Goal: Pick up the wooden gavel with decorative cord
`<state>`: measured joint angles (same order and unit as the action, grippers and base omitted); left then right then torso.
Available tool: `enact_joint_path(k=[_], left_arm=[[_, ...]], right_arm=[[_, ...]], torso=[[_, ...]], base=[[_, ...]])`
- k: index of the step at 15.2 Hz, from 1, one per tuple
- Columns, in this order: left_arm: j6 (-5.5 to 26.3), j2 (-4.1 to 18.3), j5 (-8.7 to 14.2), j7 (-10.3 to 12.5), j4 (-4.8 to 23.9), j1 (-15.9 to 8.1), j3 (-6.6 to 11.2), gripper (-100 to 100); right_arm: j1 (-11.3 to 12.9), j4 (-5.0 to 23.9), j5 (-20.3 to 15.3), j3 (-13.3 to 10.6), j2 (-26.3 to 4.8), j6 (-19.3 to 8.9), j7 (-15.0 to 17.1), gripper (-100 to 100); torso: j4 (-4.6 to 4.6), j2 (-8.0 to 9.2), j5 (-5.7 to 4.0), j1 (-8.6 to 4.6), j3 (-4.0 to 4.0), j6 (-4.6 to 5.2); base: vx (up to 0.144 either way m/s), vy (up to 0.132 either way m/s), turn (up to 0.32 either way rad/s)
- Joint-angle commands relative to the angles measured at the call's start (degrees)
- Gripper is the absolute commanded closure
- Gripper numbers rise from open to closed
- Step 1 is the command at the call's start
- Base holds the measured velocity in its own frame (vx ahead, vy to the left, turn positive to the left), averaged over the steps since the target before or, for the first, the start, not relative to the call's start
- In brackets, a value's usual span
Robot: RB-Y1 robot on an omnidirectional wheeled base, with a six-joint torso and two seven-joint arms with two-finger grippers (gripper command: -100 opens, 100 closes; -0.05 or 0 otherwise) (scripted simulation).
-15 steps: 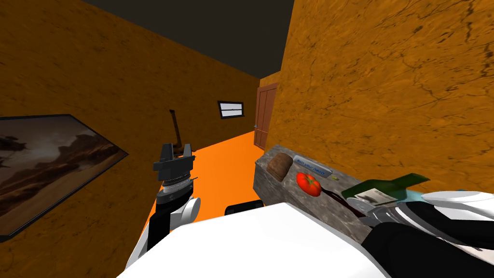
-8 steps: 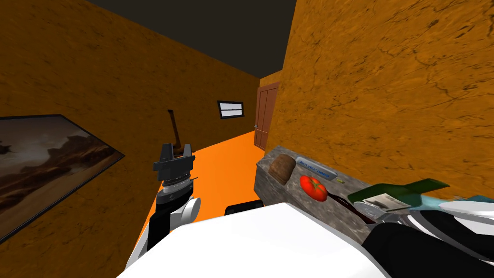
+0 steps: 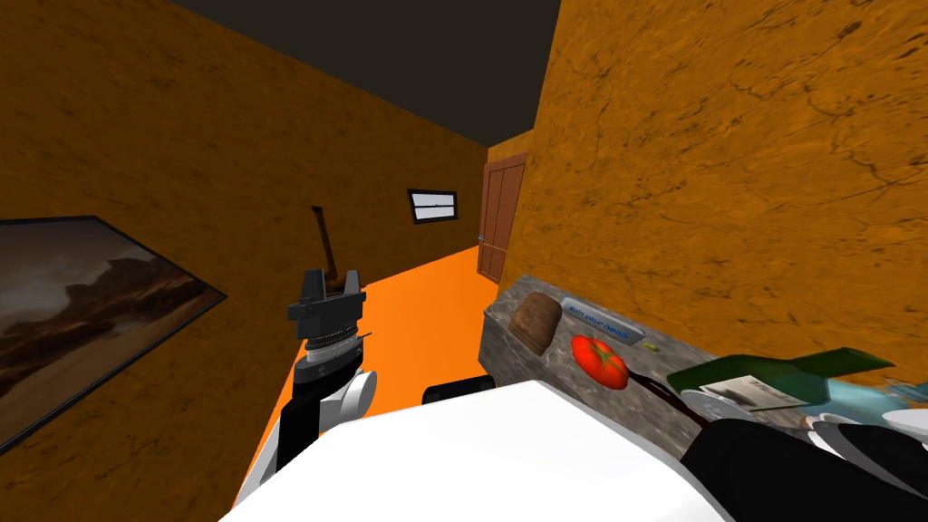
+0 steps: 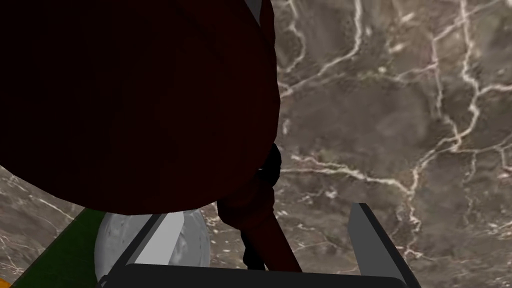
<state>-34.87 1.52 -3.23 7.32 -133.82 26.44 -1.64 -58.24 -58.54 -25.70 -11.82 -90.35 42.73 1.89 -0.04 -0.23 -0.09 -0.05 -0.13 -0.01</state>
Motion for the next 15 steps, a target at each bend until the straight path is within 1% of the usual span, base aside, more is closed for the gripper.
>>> enact_joint_path(k=[1, 2, 6, 7, 8, 9, 10, 11, 12, 13, 14, 15], left_arm=[[0.0, 0.0, 0.0, 0.0, 0.0, 0.0, 0.0, 0], [0.0, 0.0, 0.0, 0.0, 0.0, 0.0, 0.0, 0], [0.0, 0.0, 0.0, 0.0, 0.0, 0.0, 0.0, 0], [0.0, 0.0, 0.0, 0.0, 0.0, 0.0, 0.0, 0], [0.0, 0.0, 0.0, 0.0, 0.0, 0.0, 0.0, 0], [0.0, 0.0, 0.0, 0.0, 0.0, 0.0, 0.0, 0], [0.0, 0.0, 0.0, 0.0, 0.0, 0.0, 0.0, 0], [0.0, 0.0, 0.0, 0.0, 0.0, 0.0, 0.0, 0], [0.0, 0.0, 0.0, 0.0, 0.0, 0.0, 0.0, 0], [0.0, 0.0, 0.0, 0.0, 0.0, 0.0, 0.0, 0], [0.0, 0.0, 0.0, 0.0, 0.0, 0.0, 0.0, 0], [0.0, 0.0, 0.0, 0.0, 0.0, 0.0, 0.0, 0]], right_arm=[[0.0, 0.0, 0.0, 0.0, 0.0, 0.0, 0.0, -100], [0.0, 0.1, -0.3, 0.1, 0.2, 0.1, 0.0, 100], [0.0, 0.2, -0.2, 0.1, 0.1, 0.1, 0.1, 100], [0.3, -2.3, 2.7, -2.4, -2.8, -1.4, -0.1, 100], [0.3, -2.3, 3.4, -2.4, -2.9, -1.4, -0.1, 100], [0.7, -3.6, 4.9, -3.9, -4.7, -2.2, -0.2, 100], [0.7, -3.6, 5.5, -3.9, -4.7, -2.2, -0.2, 100], [1.0, -5.0, 7.0, -5.5, -6.5, -3.0, -0.3, 100], [1.0, -5.0, 7.7, -5.5, -6.5, -3.0, -0.3, 100], [1.3, -6.3, 9.3, -7.0, -8.3, -3.8, -0.4, 100], [1.3, -6.3, 9.9, -7.0, -8.3, -3.8, -0.4, 100], [1.6, -7.6, 12.0, -8.6, -10.0, -4.7, -0.5, 100]], torso=[[0.0, 0.0, 0.0, 0.0, 0.0, 0.0], [0.01, 0.05, 0.0, -0.03, 0.03, -0.02], [0.04, 0.18, -0.24, -0.22, 0.1, -0.05], [0.04, 0.19, -0.25, -0.27, 0.11, -0.05], [0.05, 0.24, -0.24, -0.32, 0.13, -0.13], [0.07, 0.34, -0.23, -0.35, 0.19, -0.13], [0.09, 0.42, -0.22, -0.38, 0.23, -0.13], [0.1, 0.47, -0.23, -0.41, 0.27, -0.1], [0.1, 0.49, -0.21, -0.4, 0.28, -0.08], [0.11, 0.48, -0.2, -0.38, 0.28, -0.08], [0.1, 0.47, -0.17, -0.36, 0.26, -0.08], [0.1, 0.44, -0.17, -0.35, 0.25, -0.08]], base=[[0.03, 0.011, -0.008], [0.011, 0.005, -0.001], [0.002, -0.002, -0.002], [-0.04, -0.012, 0.009], [-0.079, -0.022, 0.039], [-0.092, -0.027, 0.033], [-0.086, -0.032, 0.019], [-0.079, -0.028, 0.013], [-0.067, -0.022, 0.004], [-0.062, -0.027, 0.003], [-0.055, -0.026, 0.009], [-0.058, -0.019, 0.015]])
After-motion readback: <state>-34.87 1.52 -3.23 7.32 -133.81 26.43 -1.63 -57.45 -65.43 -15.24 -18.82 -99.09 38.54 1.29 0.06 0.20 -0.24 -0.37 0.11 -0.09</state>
